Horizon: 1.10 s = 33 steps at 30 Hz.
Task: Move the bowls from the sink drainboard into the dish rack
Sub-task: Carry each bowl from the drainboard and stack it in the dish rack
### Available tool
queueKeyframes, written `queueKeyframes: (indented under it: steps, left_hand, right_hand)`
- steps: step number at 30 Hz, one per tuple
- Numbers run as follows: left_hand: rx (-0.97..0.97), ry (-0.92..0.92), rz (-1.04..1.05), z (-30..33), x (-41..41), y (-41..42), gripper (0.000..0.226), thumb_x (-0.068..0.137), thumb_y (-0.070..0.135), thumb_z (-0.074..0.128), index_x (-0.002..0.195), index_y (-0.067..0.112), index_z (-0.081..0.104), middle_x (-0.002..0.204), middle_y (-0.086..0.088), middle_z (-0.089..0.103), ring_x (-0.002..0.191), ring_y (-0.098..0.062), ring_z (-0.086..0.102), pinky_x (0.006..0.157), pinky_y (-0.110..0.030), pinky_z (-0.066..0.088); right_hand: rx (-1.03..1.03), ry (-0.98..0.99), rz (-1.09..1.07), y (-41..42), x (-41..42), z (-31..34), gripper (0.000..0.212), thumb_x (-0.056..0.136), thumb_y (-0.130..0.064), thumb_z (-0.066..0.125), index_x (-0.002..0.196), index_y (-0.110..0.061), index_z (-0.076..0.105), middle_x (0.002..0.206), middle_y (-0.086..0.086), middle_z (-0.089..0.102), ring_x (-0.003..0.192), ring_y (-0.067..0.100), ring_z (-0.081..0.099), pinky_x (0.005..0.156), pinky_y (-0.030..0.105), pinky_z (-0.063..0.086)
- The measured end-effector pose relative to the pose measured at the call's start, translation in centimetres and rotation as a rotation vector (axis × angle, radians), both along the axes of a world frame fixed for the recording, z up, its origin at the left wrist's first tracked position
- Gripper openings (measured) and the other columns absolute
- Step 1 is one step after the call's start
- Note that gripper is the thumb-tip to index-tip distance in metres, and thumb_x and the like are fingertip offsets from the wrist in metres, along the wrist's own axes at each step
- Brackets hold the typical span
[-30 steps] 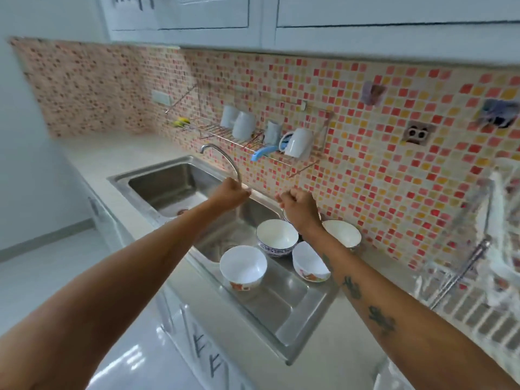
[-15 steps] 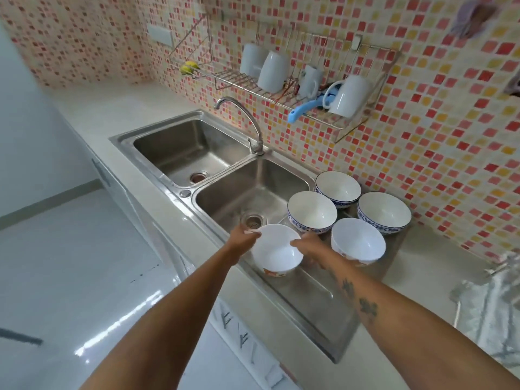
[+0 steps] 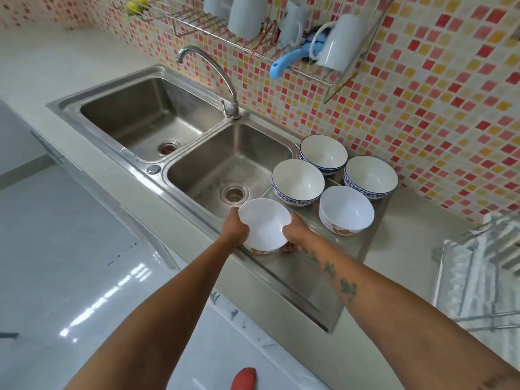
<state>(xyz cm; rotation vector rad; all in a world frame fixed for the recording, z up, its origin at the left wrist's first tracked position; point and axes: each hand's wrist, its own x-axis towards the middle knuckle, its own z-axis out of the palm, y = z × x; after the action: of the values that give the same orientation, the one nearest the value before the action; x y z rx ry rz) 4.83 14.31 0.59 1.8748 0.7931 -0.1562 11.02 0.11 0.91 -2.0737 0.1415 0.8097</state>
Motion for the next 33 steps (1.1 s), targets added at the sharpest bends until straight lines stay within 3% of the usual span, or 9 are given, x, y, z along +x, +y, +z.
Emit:
queueKeyframes:
  steps: [5, 8, 13, 15, 17, 19, 27, 30, 33]
  left_hand:
    - [-0.018, -0.047, -0.013, -0.6, 0.5, 0.4, 0.06, 0.067, 0.006, 0.044, 0.126, 0.005, 0.049, 0.122, -0.016, 0.061, 0.114, -0.037, 0.057, 0.092, -0.046, 0.053]
    - [-0.043, -0.133, 0.008, 3.4, 0.2, -0.5, 0.048, 0.082, -0.005, 0.043, 0.129, 0.005, 0.045, 0.123, -0.016, 0.056, 0.115, -0.037, 0.054, 0.094, -0.049, 0.053]
    - [-0.208, -0.327, 0.085, 11.7, 1.3, -0.9, 0.032, 0.088, -0.008, 0.036, 0.113, 0.009, 0.048, 0.108, -0.016, 0.052, 0.094, -0.03, 0.051, 0.063, -0.035, 0.05]
    - [-0.335, -0.427, 0.064, 17.0, 1.8, -2.4, 0.024, 0.09, -0.005, 0.038, 0.102, 0.012, 0.05, 0.094, -0.012, 0.053, 0.084, -0.026, 0.051, 0.077, -0.038, 0.047]
    - [-0.515, -0.458, 0.035, 22.1, 2.2, -4.4, 0.021, 0.09, 0.004, 0.043, 0.105, 0.017, 0.05, 0.1, -0.013, 0.054, 0.091, -0.03, 0.053, 0.091, -0.048, 0.045]
    - [-0.661, -0.474, -0.067, 26.5, 2.2, -7.1, 0.028, 0.09, 0.01, 0.045, 0.116, 0.02, 0.047, 0.113, -0.014, 0.055, 0.104, -0.035, 0.053, 0.097, -0.057, 0.045]
    - [-0.91, -0.445, -0.769, 36.5, 1.3, -22.1, 0.049, 0.091, 0.035, 0.041, 0.137, 0.022, 0.044, 0.132, -0.015, 0.053, 0.114, -0.044, 0.055, 0.078, -0.057, 0.054]
    - [-0.959, -0.371, -0.993, 38.3, 1.0, -28.2, 0.065, 0.084, 0.059, 0.044, 0.137, 0.022, 0.051, 0.136, -0.015, 0.055, 0.12, -0.046, 0.054, 0.083, -0.063, 0.051]
    - [-0.969, -0.315, -1.101, 39.8, 0.3, -34.4, 0.058, 0.084, 0.054, 0.047, 0.128, 0.017, 0.057, 0.129, -0.016, 0.057, 0.113, -0.045, 0.058, 0.084, -0.064, 0.051]
  right_hand:
    - [-0.026, -0.036, 0.004, 0.4, -0.1, 1.9, 0.055, 0.083, -0.002, 0.034, 0.133, -0.02, 0.047, 0.119, 0.015, 0.058, 0.088, 0.034, 0.059, 0.042, 0.032, 0.05]
    - [-0.045, -0.129, 0.024, -0.4, -0.3, 5.0, 0.052, 0.084, 0.001, 0.035, 0.135, -0.011, 0.042, 0.122, 0.015, 0.055, 0.094, 0.03, 0.052, 0.049, 0.028, 0.046]
    - [-0.036, -0.312, 0.056, -1.7, 0.4, 14.2, 0.054, 0.089, 0.001, 0.033, 0.139, -0.018, 0.038, 0.128, 0.009, 0.053, 0.102, 0.03, 0.053, 0.063, 0.038, 0.053]
    - [-0.026, -0.455, 0.03, -3.6, 0.0, 19.4, 0.057, 0.091, 0.001, 0.035, 0.143, -0.022, 0.034, 0.13, 0.008, 0.051, 0.105, 0.03, 0.052, 0.062, 0.035, 0.052]
    - [-0.025, -0.619, 0.01, -6.2, -0.9, 24.7, 0.058, 0.091, 0.001, 0.038, 0.145, -0.021, 0.032, 0.137, 0.01, 0.05, 0.118, 0.032, 0.051, 0.079, 0.041, 0.054]
    - [-0.028, -0.776, -0.045, -9.5, -2.5, 29.4, 0.057, 0.09, 0.002, 0.039, 0.143, -0.019, 0.034, 0.137, 0.011, 0.05, 0.121, 0.033, 0.051, 0.086, 0.043, 0.052]
    - [-0.192, -1.096, -0.359, -26.1, -8.2, 39.7, 0.061, 0.087, 0.003, 0.036, 0.142, -0.021, 0.036, 0.138, 0.013, 0.05, 0.122, 0.033, 0.051, 0.086, 0.038, 0.046]
    - [-0.219, -1.14, -0.461, -32.3, -10.6, 41.0, 0.06, 0.088, 0.003, 0.036, 0.143, -0.022, 0.037, 0.143, 0.01, 0.045, 0.128, 0.029, 0.046, 0.088, 0.034, 0.041]
    - [-0.225, -1.217, -0.565, -38.1, -12.9, 41.6, 0.055, 0.091, 0.002, 0.037, 0.139, -0.024, 0.043, 0.14, 0.007, 0.048, 0.127, 0.027, 0.046, 0.088, 0.03, 0.037]
